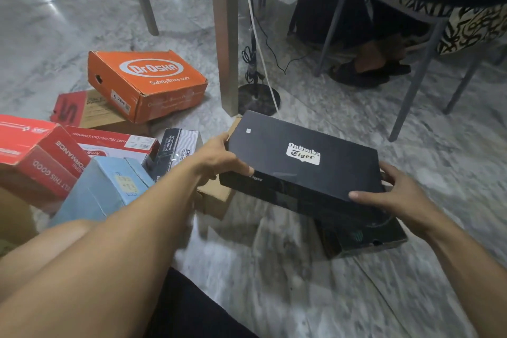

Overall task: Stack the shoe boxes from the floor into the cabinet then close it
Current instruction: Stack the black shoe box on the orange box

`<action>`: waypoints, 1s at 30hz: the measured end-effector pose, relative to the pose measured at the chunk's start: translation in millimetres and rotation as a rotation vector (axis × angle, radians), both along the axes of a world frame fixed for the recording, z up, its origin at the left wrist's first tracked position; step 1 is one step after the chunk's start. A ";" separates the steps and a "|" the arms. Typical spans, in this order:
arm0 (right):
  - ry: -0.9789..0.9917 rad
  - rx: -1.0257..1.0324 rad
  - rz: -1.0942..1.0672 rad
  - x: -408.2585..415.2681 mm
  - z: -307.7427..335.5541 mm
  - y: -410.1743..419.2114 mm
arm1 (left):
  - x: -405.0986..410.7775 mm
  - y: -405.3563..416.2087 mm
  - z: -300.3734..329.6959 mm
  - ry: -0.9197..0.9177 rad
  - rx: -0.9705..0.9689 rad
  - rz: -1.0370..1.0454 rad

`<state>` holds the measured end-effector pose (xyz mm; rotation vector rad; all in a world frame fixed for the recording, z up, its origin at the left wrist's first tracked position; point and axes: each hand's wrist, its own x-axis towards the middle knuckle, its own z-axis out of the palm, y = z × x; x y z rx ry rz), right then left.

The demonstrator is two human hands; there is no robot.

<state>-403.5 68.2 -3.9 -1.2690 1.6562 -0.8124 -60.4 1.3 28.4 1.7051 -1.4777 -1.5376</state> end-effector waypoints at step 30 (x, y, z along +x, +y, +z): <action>-0.223 -0.342 0.743 320.4 199.8 -6.8 | 269.3 254.9 163.3 -0.088 -0.550 0.904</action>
